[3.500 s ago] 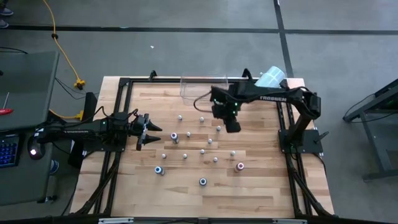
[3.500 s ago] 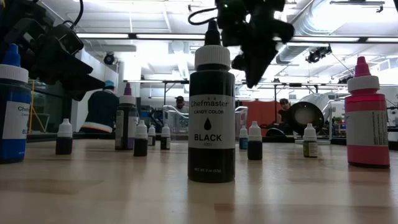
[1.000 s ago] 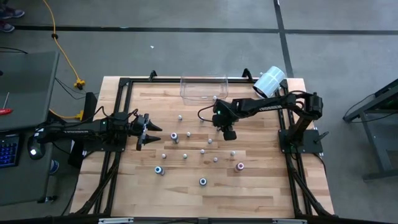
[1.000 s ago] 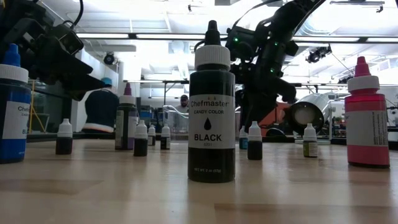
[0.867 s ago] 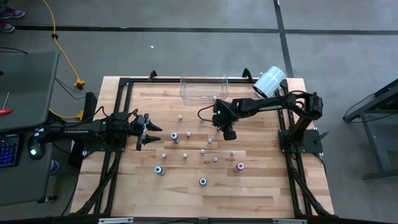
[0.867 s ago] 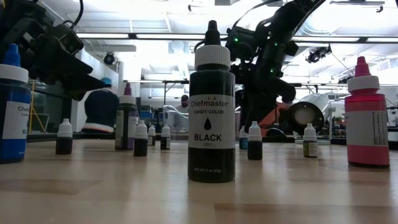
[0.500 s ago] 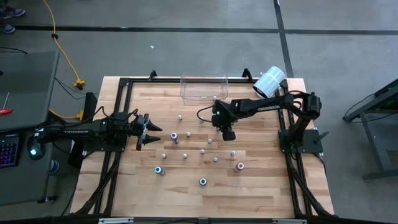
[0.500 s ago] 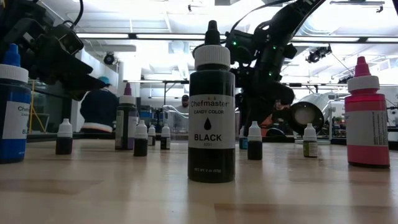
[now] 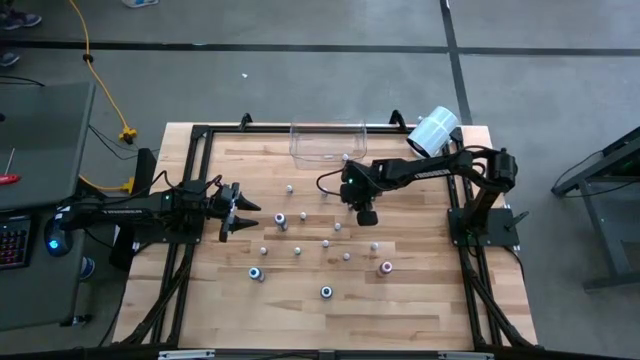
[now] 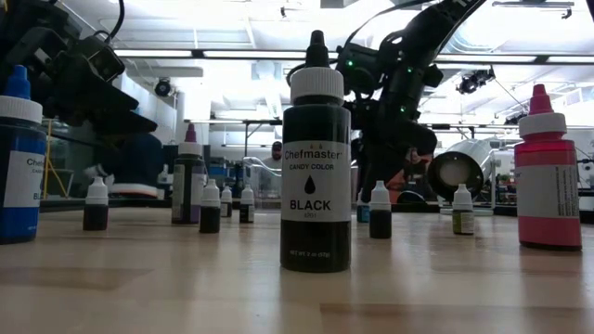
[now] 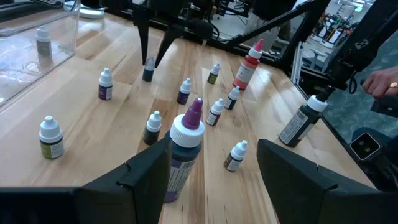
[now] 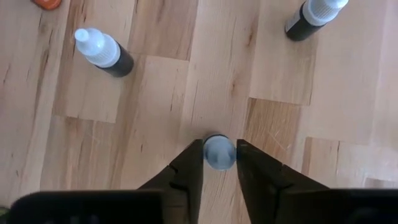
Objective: Pick & Place food coloring
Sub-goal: Put the small blue food coloring into the transparent container
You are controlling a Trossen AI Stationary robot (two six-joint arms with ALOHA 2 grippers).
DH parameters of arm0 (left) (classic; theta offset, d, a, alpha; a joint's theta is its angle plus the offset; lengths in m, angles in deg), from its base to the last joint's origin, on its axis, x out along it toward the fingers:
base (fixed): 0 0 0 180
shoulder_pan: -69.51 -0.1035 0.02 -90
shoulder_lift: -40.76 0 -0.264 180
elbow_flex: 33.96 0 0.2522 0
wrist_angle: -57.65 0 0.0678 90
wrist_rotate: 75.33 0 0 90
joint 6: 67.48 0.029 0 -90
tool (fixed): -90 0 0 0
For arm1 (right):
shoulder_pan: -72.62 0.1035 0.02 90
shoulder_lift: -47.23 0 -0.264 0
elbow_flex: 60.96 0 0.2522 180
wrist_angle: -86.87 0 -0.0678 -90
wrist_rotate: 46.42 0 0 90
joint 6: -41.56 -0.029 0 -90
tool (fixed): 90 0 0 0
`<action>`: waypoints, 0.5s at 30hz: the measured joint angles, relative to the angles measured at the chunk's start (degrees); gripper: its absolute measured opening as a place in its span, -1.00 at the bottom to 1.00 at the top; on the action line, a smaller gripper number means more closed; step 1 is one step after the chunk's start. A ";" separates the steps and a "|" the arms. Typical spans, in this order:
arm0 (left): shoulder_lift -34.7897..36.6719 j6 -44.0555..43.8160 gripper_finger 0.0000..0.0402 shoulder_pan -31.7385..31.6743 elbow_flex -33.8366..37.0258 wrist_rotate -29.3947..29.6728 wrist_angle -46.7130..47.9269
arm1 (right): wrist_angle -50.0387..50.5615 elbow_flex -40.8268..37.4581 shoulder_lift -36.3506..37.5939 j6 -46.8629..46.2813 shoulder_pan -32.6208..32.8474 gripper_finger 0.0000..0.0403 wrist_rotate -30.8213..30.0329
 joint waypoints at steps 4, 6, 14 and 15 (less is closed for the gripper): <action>-0.02 0.00 0.17 -0.02 0.00 -0.01 0.00 | -0.01 0.02 0.01 -0.04 0.00 -0.70 0.02; -0.02 -0.02 0.17 -0.02 0.00 0.00 0.00 | 0.05 0.02 0.04 -0.04 0.00 -0.72 0.02; -0.02 -0.02 0.17 0.01 0.00 0.00 0.00 | 0.50 0.02 1.39 -1.01 0.00 -0.71 -0.26; 0.00 -0.01 0.17 -0.02 0.00 -0.02 0.00 | 0.73 0.02 1.94 -1.21 0.02 -0.72 -0.30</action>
